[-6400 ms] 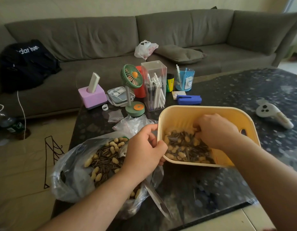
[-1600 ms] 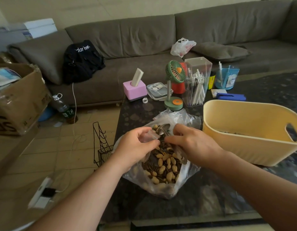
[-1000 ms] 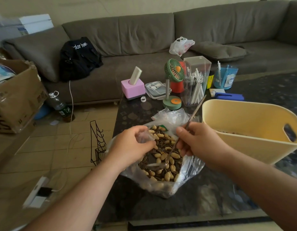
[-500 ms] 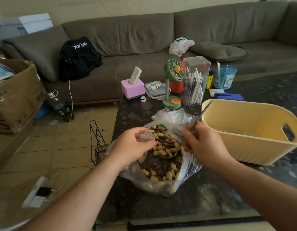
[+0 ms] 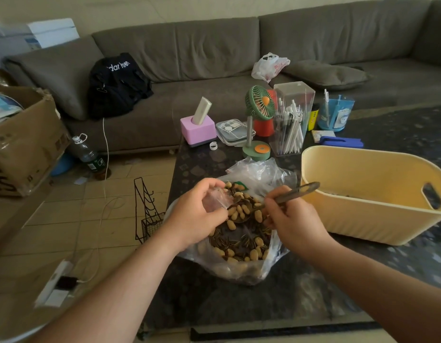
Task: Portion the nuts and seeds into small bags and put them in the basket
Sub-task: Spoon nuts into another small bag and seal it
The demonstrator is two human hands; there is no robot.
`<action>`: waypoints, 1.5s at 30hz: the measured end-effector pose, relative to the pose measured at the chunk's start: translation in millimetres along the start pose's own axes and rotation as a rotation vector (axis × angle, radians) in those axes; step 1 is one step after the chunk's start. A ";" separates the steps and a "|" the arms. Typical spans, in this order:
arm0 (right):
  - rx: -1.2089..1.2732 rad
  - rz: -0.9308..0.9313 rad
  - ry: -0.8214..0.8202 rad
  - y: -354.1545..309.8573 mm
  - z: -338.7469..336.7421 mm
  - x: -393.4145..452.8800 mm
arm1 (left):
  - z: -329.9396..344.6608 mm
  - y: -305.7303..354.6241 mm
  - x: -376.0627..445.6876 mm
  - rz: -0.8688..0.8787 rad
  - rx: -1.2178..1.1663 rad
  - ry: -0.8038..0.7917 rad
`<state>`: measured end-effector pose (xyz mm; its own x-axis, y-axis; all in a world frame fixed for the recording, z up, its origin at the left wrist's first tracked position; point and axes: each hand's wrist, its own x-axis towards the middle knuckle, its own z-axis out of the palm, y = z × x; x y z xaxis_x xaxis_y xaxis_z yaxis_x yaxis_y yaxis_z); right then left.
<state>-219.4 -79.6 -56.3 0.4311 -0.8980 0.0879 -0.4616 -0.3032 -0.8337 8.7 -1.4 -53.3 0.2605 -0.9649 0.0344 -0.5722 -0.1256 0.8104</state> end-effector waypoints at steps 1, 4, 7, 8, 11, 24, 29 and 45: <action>0.084 0.063 0.008 -1.5 -0.2 0.2 | -1.0 -0.1 0.1 -0.009 -0.008 0.003; 0.236 0.147 0.048 -6.2 -2.1 0.5 | -4.4 0.8 0.9 -0.037 -0.027 0.006; 0.208 0.114 0.080 -13.3 -6.4 0.3 | -6.4 -0.7 1.3 -0.038 0.010 0.005; 0.178 0.092 0.086 -16.2 -8.3 0.0 | -6.7 -2.2 1.4 -0.034 0.019 0.008; 0.103 0.033 0.089 -24.2 -15.2 -1.8 | -7.8 -3.5 0.4 -0.029 0.019 0.008; -0.029 0.030 0.066 -57.1 -55.4 8.5 | 7.9 -6.6 4.2 -0.083 -0.045 0.034; -0.061 -0.051 0.052 -76.1 -75.7 16.7 | 20.8 -3.7 9.5 -0.047 0.130 0.039; -0.508 -0.533 -0.006 -85.4 -51.1 19.4 | 45.4 11.1 16.3 -0.032 0.191 0.094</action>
<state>-211.2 -87.4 44.4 0.7005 -0.5866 0.4064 -0.4901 -0.8094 -0.3234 -28.7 -29.1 -70.3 0.3471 -0.9350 0.0726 -0.6975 -0.2057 0.6864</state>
